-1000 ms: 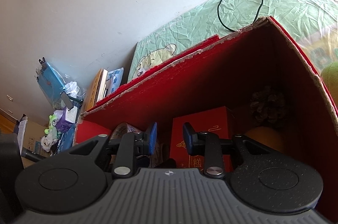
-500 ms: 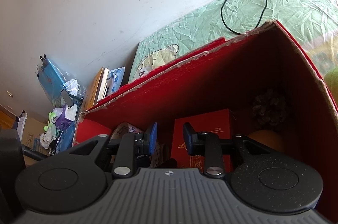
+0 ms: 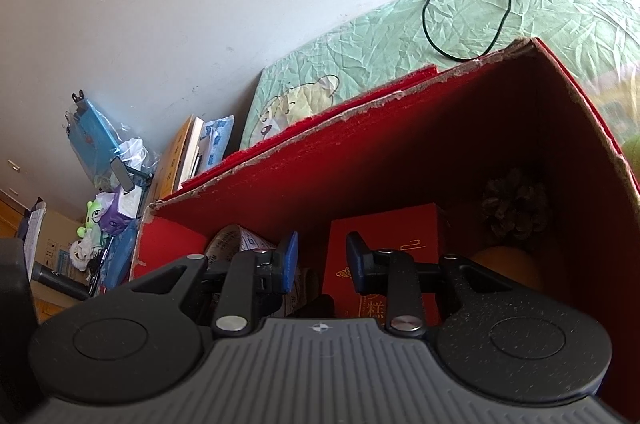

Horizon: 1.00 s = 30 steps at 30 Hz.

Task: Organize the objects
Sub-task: 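Withdraw the open right gripper up out of the red box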

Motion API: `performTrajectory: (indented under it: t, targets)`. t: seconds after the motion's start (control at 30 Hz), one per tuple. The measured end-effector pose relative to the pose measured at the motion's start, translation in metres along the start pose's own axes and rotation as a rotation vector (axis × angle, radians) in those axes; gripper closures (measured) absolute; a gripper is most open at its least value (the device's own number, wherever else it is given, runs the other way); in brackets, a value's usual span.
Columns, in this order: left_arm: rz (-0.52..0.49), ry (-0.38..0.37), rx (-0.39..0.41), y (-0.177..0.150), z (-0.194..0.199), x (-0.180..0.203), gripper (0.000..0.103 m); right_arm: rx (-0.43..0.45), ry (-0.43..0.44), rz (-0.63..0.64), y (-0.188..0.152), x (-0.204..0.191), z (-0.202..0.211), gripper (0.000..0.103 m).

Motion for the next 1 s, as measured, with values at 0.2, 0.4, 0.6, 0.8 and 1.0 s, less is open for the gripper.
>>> performTrajectory:
  t: [0.2, 0.4, 0.6, 0.8, 1.0]
  targets:
    - [-0.009, 0.008, 0.014, -0.0001, 0.0011, 0.0013, 0.061, 0.011, -0.020, -0.015, -0.0002, 0.0016, 0.0016, 0.072]
    - [-0.014, 0.013, 0.024, -0.0007, 0.0026, 0.0022, 0.061, 0.003, -0.029, -0.026, 0.0001, 0.0040, 0.0000, 0.072]
    - [-0.024, 0.023, 0.040, -0.0003, 0.0047, 0.0024, 0.061, 0.016, -0.024, -0.025, 0.0003, 0.0035, 0.0024, 0.072]
    - [-0.019, 0.025, 0.045, 0.0007, 0.0058, 0.0023, 0.061, 0.009, -0.015, -0.022, 0.0001, 0.0031, 0.0020, 0.072]
    - [-0.024, 0.031, 0.054, 0.0017, 0.0071, 0.0041, 0.061, 0.019, 0.006, -0.041, -0.0005, 0.0043, 0.0053, 0.072]
Point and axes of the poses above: each gripper's, at about its wrist camera, not at the fingertips, and z roughly against the way its jaws point, x to its right, y to its top, the point moved 8 cm from there along -z, roughly the way its jaws point, and after that the axes turned 11 degrees about -y, right-handed, at the moved point
